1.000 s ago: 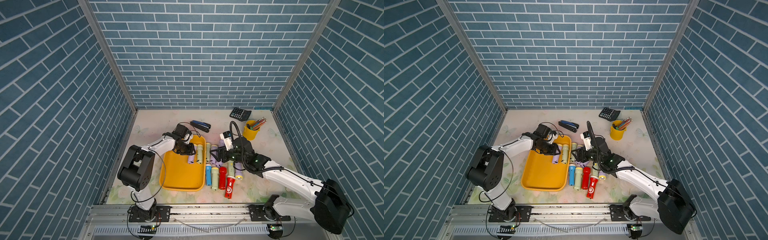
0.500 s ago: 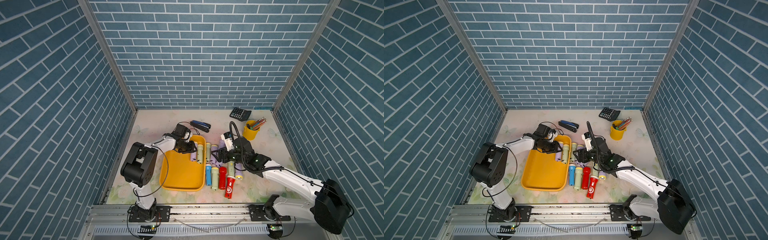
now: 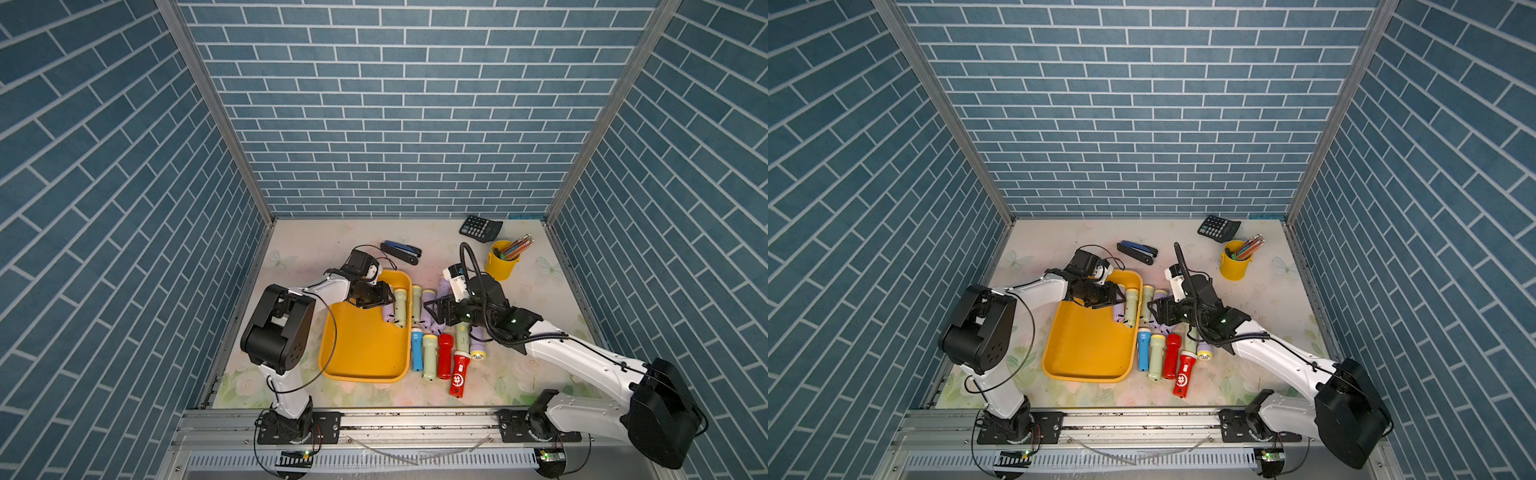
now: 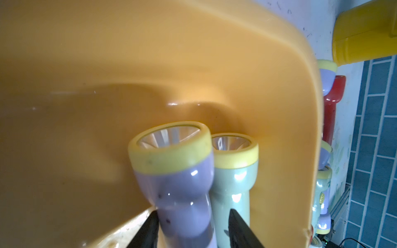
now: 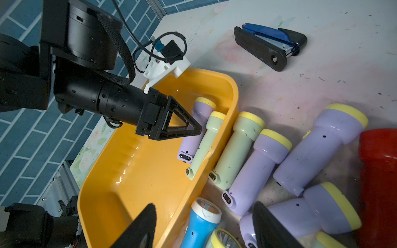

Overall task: Put the flashlights into the storage boxes
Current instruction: Place the flashlight at the storage box.

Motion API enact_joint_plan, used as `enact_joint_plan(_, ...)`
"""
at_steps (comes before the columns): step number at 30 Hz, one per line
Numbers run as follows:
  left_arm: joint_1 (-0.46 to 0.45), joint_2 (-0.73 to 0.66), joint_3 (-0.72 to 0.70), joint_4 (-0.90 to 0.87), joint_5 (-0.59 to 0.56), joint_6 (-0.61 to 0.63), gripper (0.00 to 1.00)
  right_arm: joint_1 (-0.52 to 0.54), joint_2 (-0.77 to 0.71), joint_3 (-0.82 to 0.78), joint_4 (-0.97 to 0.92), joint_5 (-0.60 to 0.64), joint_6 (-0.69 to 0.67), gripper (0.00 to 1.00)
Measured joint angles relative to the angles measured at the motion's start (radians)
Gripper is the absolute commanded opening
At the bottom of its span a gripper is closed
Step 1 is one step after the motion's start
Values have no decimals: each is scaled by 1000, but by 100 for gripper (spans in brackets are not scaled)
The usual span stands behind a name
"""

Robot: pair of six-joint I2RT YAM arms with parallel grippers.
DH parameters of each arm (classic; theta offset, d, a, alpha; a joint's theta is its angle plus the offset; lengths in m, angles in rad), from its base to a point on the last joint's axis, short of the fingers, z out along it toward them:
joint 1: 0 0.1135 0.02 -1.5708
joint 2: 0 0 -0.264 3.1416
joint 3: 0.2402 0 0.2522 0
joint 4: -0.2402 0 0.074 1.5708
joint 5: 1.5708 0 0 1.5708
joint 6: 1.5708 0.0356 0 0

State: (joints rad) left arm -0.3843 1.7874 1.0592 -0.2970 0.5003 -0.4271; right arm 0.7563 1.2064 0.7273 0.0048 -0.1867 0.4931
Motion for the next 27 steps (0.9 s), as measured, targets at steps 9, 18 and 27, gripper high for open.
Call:
enact_joint_plan(9, 0, -59, -5, -53, -27, 37, 51, 0, 0, 0, -13, 0, 0, 71)
enact_joint_plan(18, 0, -56, -18, -51, -19, 39, 50, 0, 0, 0, -16, -1, 0, 72)
enact_joint_plan(27, 0, -18, -22, -32, 1, 40, 47, 0, 11, 1, -17, -7, 0, 72)
